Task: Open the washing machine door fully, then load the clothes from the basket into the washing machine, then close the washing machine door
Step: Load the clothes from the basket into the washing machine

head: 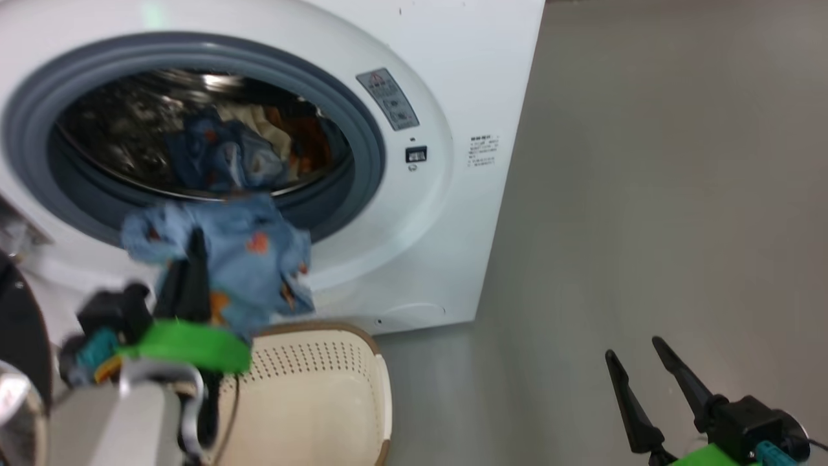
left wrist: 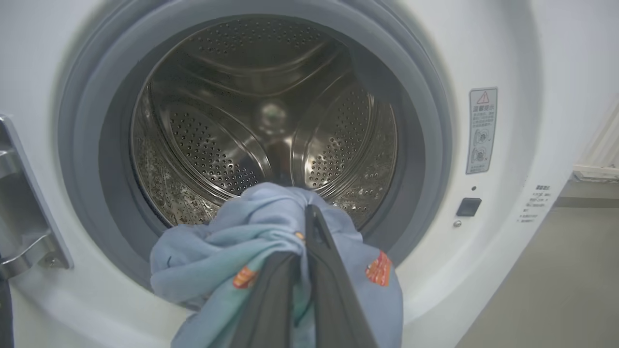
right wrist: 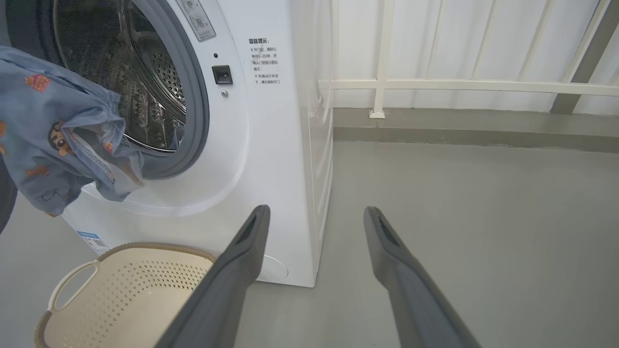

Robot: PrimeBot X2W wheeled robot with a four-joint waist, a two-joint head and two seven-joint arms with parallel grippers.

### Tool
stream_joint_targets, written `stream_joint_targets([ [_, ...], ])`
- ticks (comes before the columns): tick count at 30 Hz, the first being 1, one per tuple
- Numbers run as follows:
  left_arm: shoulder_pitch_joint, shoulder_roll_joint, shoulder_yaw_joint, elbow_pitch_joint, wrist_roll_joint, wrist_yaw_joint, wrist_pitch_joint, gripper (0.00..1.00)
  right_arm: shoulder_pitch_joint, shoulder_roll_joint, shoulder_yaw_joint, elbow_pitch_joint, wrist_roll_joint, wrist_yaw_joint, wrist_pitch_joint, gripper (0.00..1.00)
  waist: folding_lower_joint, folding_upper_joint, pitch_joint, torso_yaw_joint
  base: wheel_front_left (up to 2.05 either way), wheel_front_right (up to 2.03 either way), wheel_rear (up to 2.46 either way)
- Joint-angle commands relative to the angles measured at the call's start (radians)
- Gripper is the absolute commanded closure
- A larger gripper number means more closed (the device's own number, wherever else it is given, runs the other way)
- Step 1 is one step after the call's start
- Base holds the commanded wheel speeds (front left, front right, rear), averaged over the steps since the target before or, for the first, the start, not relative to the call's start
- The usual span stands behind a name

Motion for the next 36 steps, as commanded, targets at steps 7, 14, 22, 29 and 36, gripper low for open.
stream_joint_targets([
  [7, -0.316, 0.076, 0.059, 0.15, 0.049, -0.012, -0.006, 1.0, -0.086, -0.028, 0.052, -0.023, 0.03, 0.002, -0.005, 0.0, 0.0, 0.0, 0.149, -0.066, 0.0, 0.0, 0.0],
  [14, -0.558, 0.12, 0.09, 0.347, 0.084, -0.006, -0.006, 1.0, -0.144, -0.038, 0.083, -0.019, 0.05, 0.002, -0.005, 0.0, 0.0, 0.0, 0.253, -0.113, 0.0, 0.0, 0.0],
  [22, -0.702, 0.166, 0.113, 0.487, 0.117, 0.001, -0.006, 1.0, -0.188, -0.049, 0.108, -0.018, 0.065, 0.002, -0.005, 0.0, 0.0, 0.0, 0.341, -0.146, 0.0, 0.0, 0.0],
  [29, -0.751, 0.188, 0.132, 0.566, 0.134, 0.01, -0.006, 1.0, -0.201, -0.062, 0.116, -0.016, 0.077, 0.002, -0.005, 0.0, 0.0, 0.0, 0.383, -0.154, 0.0, 0.0, 0.0],
  [36, -0.839, 0.207, 0.126, 0.602, 0.165, 0.013, -0.006, 1.0, -0.22, -0.09, 0.123, -0.031, 0.086, 0.002, -0.005, 0.0, 0.0, 0.0, 0.459, -0.161, 0.0, 0.0, 0.0],
])
